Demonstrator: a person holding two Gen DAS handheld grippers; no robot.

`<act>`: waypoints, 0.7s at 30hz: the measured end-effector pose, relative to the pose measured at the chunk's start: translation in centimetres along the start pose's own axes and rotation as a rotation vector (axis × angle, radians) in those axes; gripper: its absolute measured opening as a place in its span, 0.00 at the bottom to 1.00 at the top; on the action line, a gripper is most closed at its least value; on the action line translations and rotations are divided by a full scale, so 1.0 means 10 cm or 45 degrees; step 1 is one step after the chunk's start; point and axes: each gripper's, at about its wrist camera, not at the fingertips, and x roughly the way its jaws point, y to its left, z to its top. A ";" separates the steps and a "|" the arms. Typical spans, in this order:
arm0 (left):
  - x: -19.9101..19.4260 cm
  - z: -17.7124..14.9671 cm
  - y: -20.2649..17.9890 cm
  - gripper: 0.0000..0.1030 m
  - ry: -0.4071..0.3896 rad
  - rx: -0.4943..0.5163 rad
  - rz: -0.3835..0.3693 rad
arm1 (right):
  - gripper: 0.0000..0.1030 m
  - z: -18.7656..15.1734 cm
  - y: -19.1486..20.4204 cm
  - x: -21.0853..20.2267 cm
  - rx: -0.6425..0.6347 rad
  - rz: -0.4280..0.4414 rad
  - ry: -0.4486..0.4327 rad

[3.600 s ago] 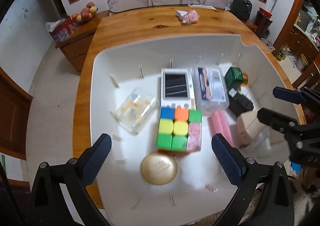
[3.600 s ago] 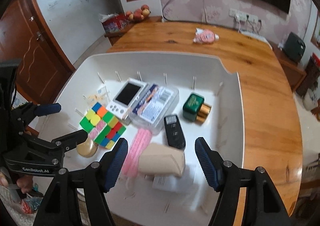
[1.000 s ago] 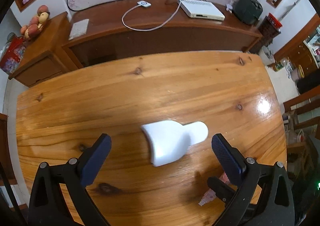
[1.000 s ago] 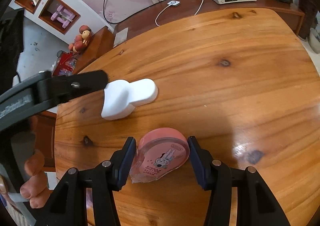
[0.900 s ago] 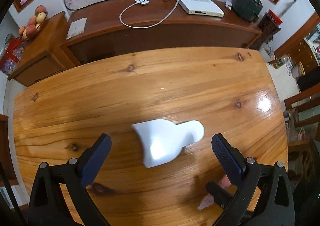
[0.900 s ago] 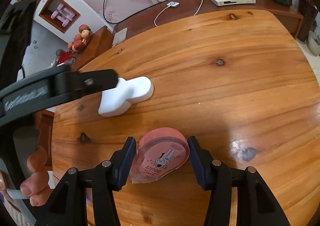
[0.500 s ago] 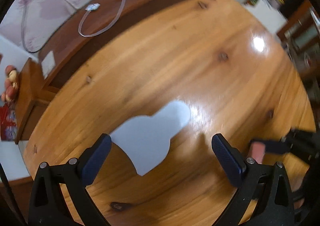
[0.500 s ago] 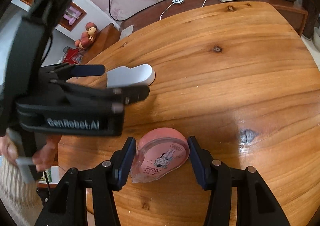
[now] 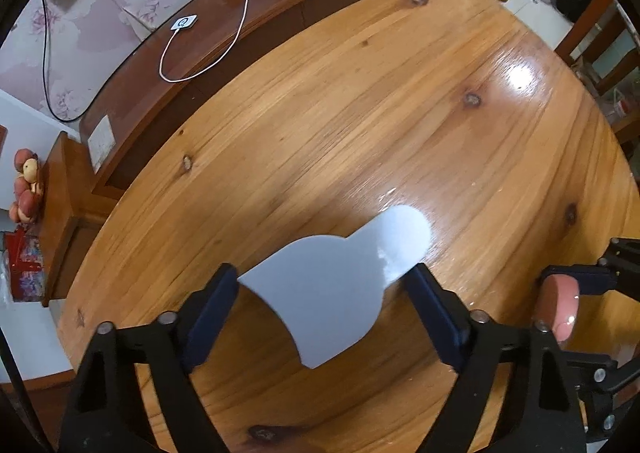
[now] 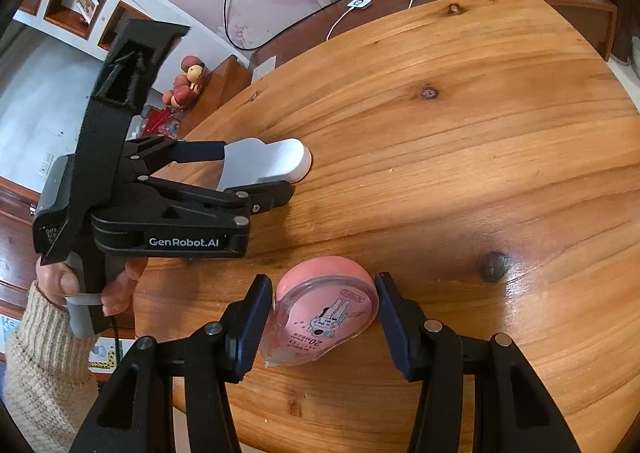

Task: Organize rigid objects
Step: 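Grasp the pink tape dispenser with the right tool while the left tool grasps the white shoe piece, then carry the white piece and pink dispenser into the tray and open both tools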

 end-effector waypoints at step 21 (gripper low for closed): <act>-0.17 -0.29 -0.07 0.68 -0.074 -0.144 -0.044 | 0.52 -0.03 -0.11 -0.03 0.026 0.011 0.006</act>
